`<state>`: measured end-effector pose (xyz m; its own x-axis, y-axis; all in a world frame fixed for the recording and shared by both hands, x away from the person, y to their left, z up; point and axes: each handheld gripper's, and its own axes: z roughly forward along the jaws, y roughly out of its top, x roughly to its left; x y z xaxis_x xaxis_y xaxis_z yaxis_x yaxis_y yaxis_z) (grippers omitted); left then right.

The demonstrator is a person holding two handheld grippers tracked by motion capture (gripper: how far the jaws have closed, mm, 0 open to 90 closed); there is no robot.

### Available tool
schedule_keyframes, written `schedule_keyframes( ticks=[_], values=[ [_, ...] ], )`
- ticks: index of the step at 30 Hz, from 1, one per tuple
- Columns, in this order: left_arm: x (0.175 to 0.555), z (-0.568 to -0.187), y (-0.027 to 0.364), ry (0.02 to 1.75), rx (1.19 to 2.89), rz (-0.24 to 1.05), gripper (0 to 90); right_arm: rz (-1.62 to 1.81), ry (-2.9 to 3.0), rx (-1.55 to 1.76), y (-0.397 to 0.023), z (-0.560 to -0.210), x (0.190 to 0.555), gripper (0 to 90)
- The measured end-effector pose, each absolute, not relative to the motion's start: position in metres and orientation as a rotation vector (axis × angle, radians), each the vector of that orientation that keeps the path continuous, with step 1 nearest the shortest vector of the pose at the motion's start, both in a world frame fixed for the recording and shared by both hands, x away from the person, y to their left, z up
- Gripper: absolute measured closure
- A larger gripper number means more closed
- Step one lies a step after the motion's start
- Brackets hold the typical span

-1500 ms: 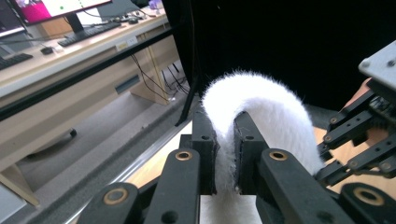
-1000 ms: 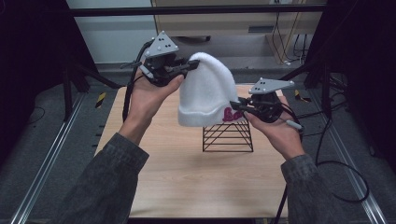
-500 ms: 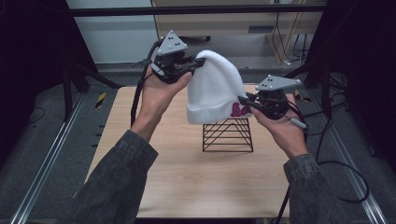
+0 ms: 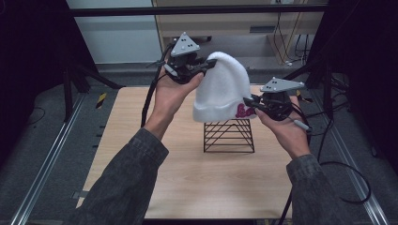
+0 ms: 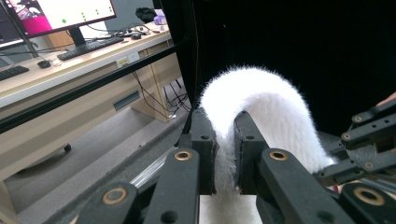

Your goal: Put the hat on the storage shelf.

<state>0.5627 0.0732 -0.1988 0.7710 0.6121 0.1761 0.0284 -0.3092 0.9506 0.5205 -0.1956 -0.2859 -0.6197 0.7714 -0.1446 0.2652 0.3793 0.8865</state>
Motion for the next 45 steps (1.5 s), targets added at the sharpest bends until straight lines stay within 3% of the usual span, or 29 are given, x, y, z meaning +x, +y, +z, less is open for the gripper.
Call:
schedule_keyframes(
  ticks=[45],
  values=[
    [0.566,-0.250,0.034,0.455,1.967,0.548,80.7,1.148,2.137,1.051,-0.231,-0.353,0.513,76.9]
  ],
)
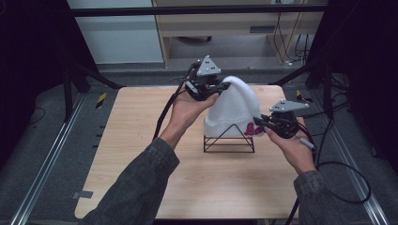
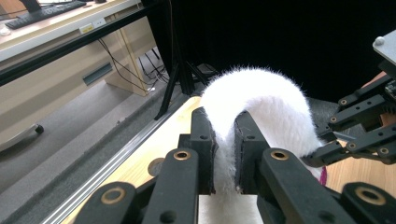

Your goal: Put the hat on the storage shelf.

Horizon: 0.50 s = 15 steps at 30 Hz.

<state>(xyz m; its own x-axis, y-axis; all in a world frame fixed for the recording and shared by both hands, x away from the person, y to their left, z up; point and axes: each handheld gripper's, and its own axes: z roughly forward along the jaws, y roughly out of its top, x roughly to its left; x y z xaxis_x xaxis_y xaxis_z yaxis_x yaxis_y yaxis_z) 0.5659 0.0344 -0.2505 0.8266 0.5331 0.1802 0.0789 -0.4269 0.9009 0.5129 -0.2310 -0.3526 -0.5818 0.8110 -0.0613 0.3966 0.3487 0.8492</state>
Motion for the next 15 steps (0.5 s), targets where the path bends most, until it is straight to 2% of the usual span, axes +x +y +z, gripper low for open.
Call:
schedule_keyframes(
  ticks=[15],
  values=[
    [0.567,-0.267,0.031,0.458,2.015,0.516,80.7,1.091,2.165,1.075,-0.232,-0.370,0.518,76.0]
  ],
)
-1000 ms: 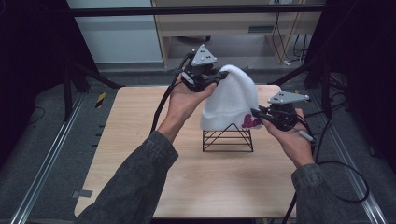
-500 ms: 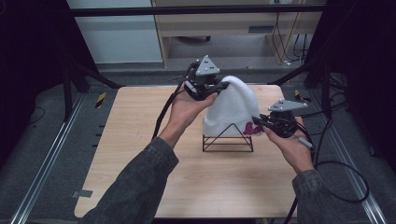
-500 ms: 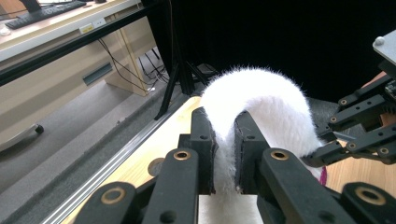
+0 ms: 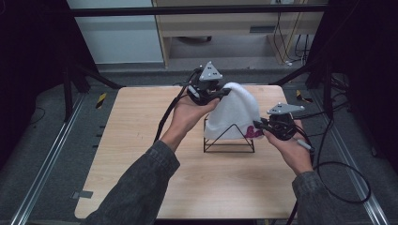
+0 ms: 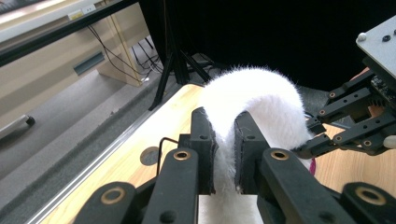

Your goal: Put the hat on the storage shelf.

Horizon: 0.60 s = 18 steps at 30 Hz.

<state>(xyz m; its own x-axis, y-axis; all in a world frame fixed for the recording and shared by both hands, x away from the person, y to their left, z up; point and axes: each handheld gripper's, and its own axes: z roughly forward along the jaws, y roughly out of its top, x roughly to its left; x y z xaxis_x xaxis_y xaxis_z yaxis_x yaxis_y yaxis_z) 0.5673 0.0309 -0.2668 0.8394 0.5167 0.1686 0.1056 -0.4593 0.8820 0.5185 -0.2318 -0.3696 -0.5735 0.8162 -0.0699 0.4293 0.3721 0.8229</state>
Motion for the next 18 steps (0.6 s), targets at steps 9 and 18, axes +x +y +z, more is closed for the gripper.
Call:
schedule_keyframes(
  ticks=[9,18],
  values=[
    [0.569,-0.274,0.027,0.458,2.026,0.502,80.6,1.078,2.169,1.096,-0.234,-0.378,0.520,75.7],
    [0.567,-0.289,0.030,0.460,2.057,0.477,80.6,1.057,2.197,1.116,-0.231,-0.393,0.518,75.1]
  ],
)
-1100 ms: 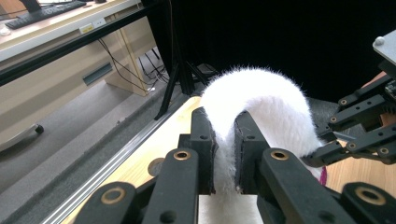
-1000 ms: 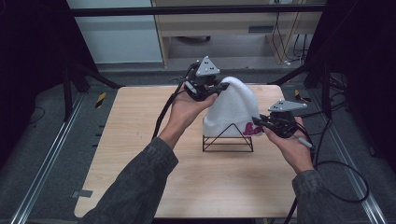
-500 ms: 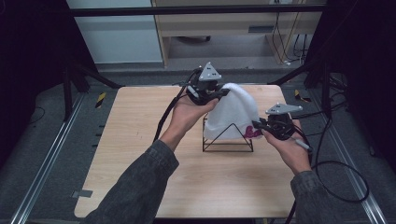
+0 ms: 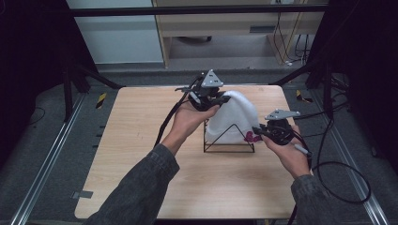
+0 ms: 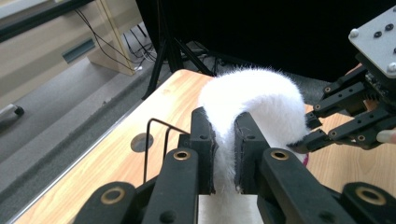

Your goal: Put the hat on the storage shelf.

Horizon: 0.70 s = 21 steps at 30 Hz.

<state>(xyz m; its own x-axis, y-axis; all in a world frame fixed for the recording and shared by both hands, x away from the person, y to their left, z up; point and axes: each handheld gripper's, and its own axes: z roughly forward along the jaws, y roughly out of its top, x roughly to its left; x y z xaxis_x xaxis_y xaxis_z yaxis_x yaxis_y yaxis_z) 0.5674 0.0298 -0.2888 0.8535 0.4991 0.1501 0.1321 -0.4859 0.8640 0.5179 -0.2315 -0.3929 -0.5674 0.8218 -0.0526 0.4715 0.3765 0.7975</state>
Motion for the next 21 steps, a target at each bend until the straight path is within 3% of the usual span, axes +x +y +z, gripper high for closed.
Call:
schedule_keyframes(
  ticks=[21],
  values=[
    [0.563,-0.310,0.028,0.458,2.088,0.437,80.3,1.039,2.224,1.168,-0.231,-0.419,0.515,74.3]
  ],
)
